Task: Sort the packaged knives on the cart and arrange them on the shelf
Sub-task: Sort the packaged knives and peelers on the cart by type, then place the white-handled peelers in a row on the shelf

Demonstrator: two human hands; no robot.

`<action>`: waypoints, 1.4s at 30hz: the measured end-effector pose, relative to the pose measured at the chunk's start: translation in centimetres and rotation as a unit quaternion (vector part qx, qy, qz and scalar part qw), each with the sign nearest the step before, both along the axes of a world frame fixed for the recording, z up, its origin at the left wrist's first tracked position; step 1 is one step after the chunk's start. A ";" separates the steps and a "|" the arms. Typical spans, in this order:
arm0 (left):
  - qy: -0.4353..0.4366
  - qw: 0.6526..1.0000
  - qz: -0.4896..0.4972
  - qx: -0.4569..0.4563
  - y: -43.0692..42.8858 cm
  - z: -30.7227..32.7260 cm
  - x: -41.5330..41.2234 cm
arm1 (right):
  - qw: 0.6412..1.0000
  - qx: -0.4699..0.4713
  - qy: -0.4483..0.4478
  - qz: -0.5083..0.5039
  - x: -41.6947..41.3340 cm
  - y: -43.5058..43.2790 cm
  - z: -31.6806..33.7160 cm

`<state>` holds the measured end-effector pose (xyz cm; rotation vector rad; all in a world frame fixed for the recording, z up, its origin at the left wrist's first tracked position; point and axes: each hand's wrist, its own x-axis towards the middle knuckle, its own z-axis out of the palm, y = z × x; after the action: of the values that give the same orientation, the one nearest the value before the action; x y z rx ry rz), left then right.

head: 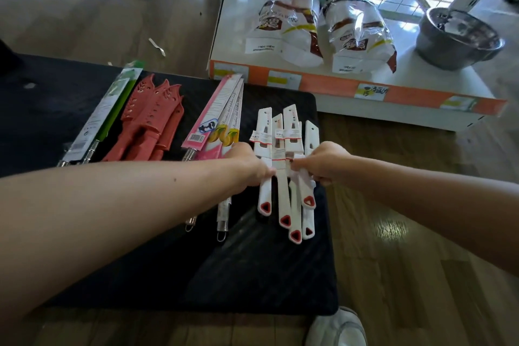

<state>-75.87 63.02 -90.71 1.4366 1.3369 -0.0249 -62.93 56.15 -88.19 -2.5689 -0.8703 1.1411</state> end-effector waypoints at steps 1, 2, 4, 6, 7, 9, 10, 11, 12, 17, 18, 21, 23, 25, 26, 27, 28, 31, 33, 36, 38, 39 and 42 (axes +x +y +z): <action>-0.006 1.000 0.009 -0.012 0.3 0.1 -0.4 | 1.000 0.006 0.016 -0.009 0.1 0.0 0.0; -0.015 0.999 0.016 -0.029 0.7 0.2 -0.7 | 0.999 0.010 0.031 -0.014 0.2 0.0 0.1; -0.044 0.997 0.016 -0.059 1.0 0.7 -1.3 | 0.997 0.020 0.063 -0.028 0.4 -0.2 0.3; -0.059 0.997 0.011 -0.048 1.1 1.2 -1.7 | 0.995 0.029 0.085 -0.038 0.3 -0.4 0.4; -0.065 0.997 0.008 -0.034 1.2 1.3 -1.8 | 0.995 0.033 0.089 -0.042 0.2 -0.4 0.3; -0.080 0.997 0.016 -0.007 1.4 1.4 -2.0 | 0.992 0.048 0.099 -0.059 -0.2 -0.1 0.3; -0.086 0.996 0.025 0.007 1.6 1.6 -2.0 | 0.990 0.059 0.109 -0.069 -0.5 0.2 0.3; -0.093 0.995 0.038 0.018 1.9 1.8 -2.0 | 0.987 0.071 0.122 -0.076 -0.9 0.5 0.4; -0.097 0.994 0.048 0.025 2.1 1.9 -2.1 | 0.985 0.081 0.131 -0.076 -1.2 0.8 0.5; -0.107 0.989 0.078 0.067 2.6 2.7 -2.6 | 0.984 0.111 0.134 -0.026 -3.1 2.3 0.7; -0.107 0.988 0.079 0.077 2.6 2.7 -2.8 | 0.983 0.117 0.140 -0.022 -3.3 2.5 0.8; -0.102 0.984 0.081 0.119 2.8 3.1 -3.5 | 0.974 0.144 0.170 -0.033 -4.2 3.4 1.1; -0.101 0.980 0.082 0.148 3.3 3.3 -3.7 | 0.969 0.166 0.180 -0.045 -4.8 4.2 1.2; -0.125 0.977 0.099 0.145 4.2 4.1 -3.6 | 0.957 0.197 0.200 -0.072 -5.2 5.5 1.5; -0.137 0.974 0.111 0.139 4.9 4.7 -3.5 | 0.949 0.213 0.212 -0.092 -5.2 6.5 1.8; -0.150 0.971 0.120 0.139 5.7 5.4 -3.3 | 0.941 0.229 0.222 -0.113 -5.1 7.6 2.2; -0.162 0.968 0.129 0.143 6.5 6.2 -3.0 | 0.933 0.246 0.228 -0.130 -4.9 8.8 2.8; -0.183 0.959 0.145 0.163 9.4 9.3 -2.1 | 0.919 0.289 0.230 -0.141 -4.2 12.6 5.7; -0.182 0.955 0.150 0.182 11.4 11.7 -1.6 | 0.921 0.298 0.216 -0.130 -3.8 14.4 7.7; -0.196 0.945 0.167 0.200 13.6 16.0 -1.0 | 0.925 0.307 0.199 -0.101 -3.4 15.8 11.3; -0.218 0.938 0.183 0.199 14.4 19.6 -0.7 | 0.924 0.317 0.195 -0.089 -3.2 16.5 15.0; -0.223 0.936 0.186 0.199 14.6 21.9 -0.8 | 0.920 0.326 0.197 -0.089 -3.1 16.8 17.6; -0.243 0.935 0.178 0.186 14.7 30.6 -1.1 | 0.913 0.362 0.171 -0.077 -3.1 17.3 27.1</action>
<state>-76.95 77.70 -60.12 1.3610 1.1964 0.8121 -66.01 73.48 -61.13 -1.7381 -0.7905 0.9404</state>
